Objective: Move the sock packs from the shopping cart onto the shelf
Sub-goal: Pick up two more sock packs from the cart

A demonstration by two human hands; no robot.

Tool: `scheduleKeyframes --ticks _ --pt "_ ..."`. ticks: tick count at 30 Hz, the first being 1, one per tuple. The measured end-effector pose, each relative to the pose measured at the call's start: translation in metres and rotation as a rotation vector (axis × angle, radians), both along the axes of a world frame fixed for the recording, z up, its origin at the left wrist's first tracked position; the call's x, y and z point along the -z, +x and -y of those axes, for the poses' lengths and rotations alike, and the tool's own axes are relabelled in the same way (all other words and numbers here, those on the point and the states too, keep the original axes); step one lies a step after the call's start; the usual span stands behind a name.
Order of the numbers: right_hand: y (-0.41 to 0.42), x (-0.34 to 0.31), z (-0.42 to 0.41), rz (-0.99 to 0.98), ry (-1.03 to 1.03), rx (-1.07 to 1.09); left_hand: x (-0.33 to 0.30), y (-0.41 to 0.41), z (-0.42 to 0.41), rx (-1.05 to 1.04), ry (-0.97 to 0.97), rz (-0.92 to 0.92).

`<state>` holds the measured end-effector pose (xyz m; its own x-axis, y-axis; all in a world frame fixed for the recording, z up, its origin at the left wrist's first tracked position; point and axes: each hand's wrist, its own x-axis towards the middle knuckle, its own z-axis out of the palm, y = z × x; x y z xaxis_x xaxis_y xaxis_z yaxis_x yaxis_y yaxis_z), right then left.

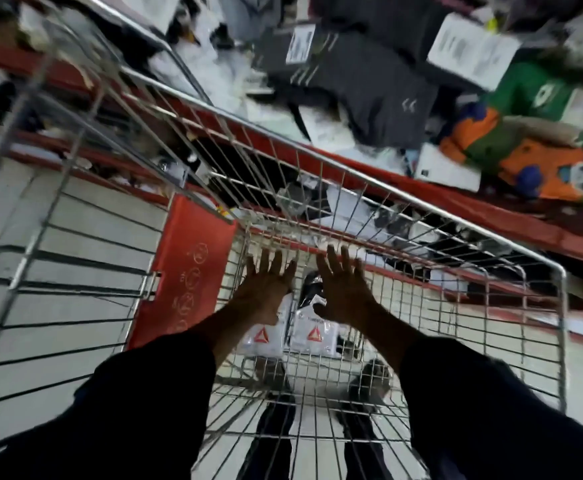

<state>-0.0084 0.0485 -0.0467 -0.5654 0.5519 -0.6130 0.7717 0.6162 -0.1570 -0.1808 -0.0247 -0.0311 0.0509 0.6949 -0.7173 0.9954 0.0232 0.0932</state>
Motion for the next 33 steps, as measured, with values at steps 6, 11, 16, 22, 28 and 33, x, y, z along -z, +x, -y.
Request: scheduleKeyframes --ticks 6,11,16,22,28,33 --pt "-0.021 0.033 -0.032 0.070 -0.308 0.082 0.031 -0.003 -0.026 0.104 -0.134 0.046" --pt "-0.025 0.016 -0.037 0.101 -0.238 0.038 0.024 -0.010 -0.036 0.162 -0.119 0.044" --pt "-0.020 -0.008 -0.024 0.030 -0.283 0.173 0.003 -0.013 -0.021 0.161 -0.028 0.097" --pt "0.003 -0.055 0.010 -0.085 -0.242 0.296 -0.037 -0.007 0.014 0.070 -0.024 0.211" --pt "0.012 -0.144 0.018 -0.309 0.044 0.209 -0.132 -0.004 0.018 0.074 0.253 0.050" --pt "0.008 -0.270 -0.009 -0.405 0.279 0.126 -0.259 -0.016 0.009 0.015 0.428 -0.047"
